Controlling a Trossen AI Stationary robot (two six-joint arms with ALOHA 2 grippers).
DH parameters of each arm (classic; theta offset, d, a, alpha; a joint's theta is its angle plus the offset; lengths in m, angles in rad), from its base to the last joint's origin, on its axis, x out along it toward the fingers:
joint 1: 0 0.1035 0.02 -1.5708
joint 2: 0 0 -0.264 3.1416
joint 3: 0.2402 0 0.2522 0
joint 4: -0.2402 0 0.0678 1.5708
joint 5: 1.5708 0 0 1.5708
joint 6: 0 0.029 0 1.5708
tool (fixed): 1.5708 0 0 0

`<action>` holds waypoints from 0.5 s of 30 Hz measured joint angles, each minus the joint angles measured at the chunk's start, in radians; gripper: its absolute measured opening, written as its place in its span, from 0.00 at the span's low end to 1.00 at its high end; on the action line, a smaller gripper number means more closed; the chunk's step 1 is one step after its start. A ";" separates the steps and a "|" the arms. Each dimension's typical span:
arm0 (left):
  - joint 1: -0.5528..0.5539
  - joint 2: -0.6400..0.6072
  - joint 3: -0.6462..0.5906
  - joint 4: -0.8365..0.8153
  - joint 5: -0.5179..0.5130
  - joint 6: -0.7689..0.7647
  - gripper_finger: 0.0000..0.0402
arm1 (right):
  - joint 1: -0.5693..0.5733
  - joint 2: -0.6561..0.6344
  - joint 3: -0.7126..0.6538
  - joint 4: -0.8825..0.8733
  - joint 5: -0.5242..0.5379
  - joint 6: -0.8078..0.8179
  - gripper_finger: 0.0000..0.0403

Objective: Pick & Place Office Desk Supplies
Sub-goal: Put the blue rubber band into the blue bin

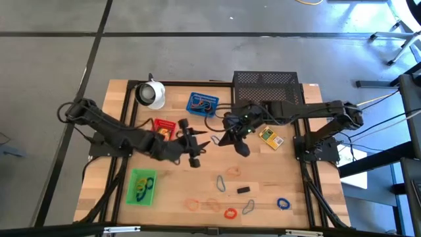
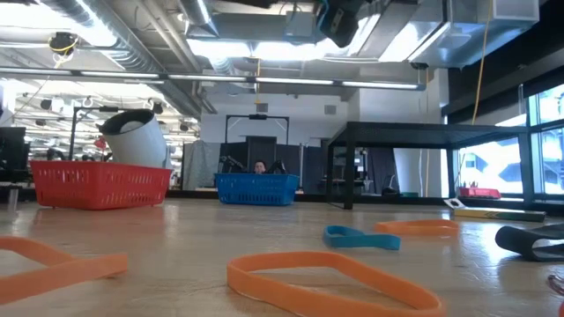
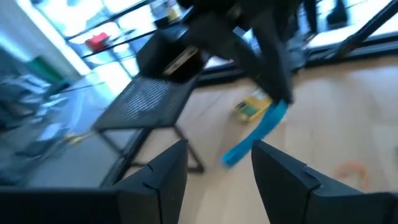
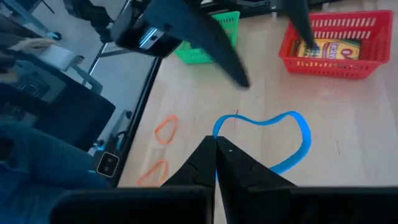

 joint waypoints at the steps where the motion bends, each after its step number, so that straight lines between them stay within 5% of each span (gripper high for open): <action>1: 0.015 0.000 0.000 0.024 0.054 0.011 0.43 | 0.000 0.000 0.000 0.000 0.000 0.001 0.02; 6: 0.084 0.001 0.000 0.066 0.319 0.000 0.41 | 0.000 0.000 0.000 0.000 0.002 0.031 0.02; 15: 0.150 0.001 0.000 0.066 0.443 -0.016 0.37 | 0.001 0.000 0.000 0.008 0.005 0.049 0.03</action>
